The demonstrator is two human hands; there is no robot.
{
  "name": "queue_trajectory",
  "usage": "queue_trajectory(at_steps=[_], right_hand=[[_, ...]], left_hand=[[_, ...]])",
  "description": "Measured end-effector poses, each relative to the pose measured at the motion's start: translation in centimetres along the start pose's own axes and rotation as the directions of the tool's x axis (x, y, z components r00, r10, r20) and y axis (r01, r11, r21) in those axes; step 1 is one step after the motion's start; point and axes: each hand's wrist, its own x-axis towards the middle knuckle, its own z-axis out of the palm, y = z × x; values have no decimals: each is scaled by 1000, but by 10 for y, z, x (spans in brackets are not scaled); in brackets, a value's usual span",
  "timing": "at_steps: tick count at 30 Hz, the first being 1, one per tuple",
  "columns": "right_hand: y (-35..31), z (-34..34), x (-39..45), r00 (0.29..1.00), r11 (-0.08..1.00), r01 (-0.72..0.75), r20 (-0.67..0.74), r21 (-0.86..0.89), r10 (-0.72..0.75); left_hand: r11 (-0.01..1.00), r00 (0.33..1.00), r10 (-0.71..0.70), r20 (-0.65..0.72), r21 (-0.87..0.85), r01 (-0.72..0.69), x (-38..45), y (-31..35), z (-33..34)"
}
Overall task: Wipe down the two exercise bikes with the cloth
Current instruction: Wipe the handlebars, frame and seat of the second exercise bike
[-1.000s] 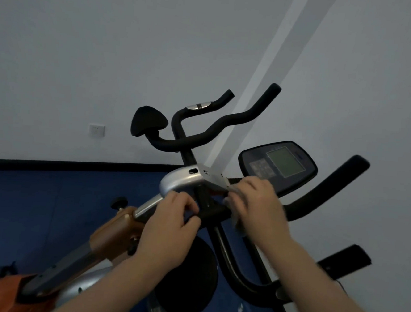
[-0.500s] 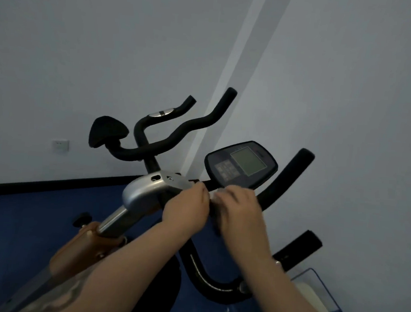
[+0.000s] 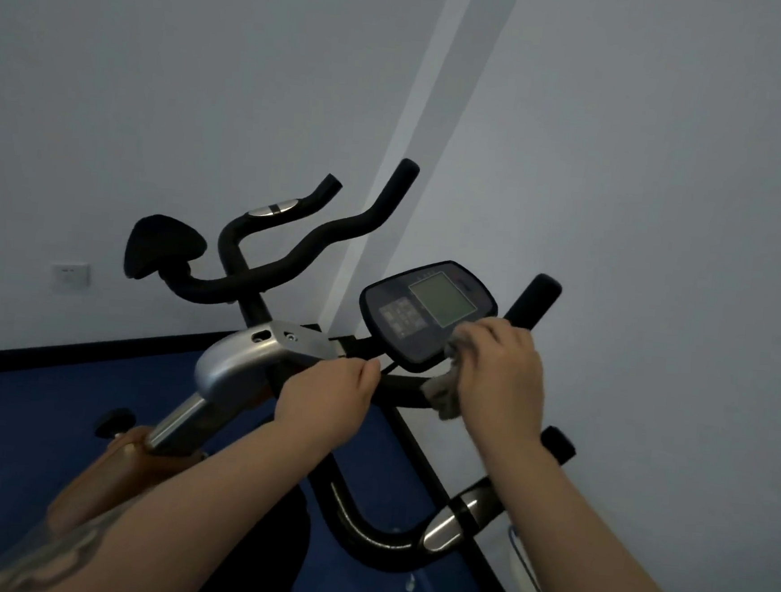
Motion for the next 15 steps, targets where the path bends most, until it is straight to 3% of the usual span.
queue_trajectory(at_steps=[3,5,7,9,10,12,13,15], right_hand=[[-28,9,-34,1000,1000,15,-21,-14,-15],[-23,4,-37,997,994,76,-26,80,-74],[-2,-9,-19,1000,969,-1,-21,245,6],[18,-29,3,979,932,-79,-147,353,139],[25,-38,14,948,926,-96,-251,364,197],[33,-47,35,886,909,-120,-371,399,279],[34,-46,47,882,887,-115,-365,447,298],[31,-36,67,905,813,-140,-259,565,336]], left_hand=[[1000,1000,-14,2,10,14,-1,2,-2],[991,998,-51,-22,-124,48,4,10,-7],[964,997,-71,-9,-258,67,22,24,-10],[959,999,-4,50,-283,18,39,43,-12],[967,996,50,71,-251,-30,45,51,-10],[990,987,141,75,8,-142,48,60,-3],[973,984,163,66,156,-171,46,61,0],[934,980,196,40,298,-199,42,60,9]])
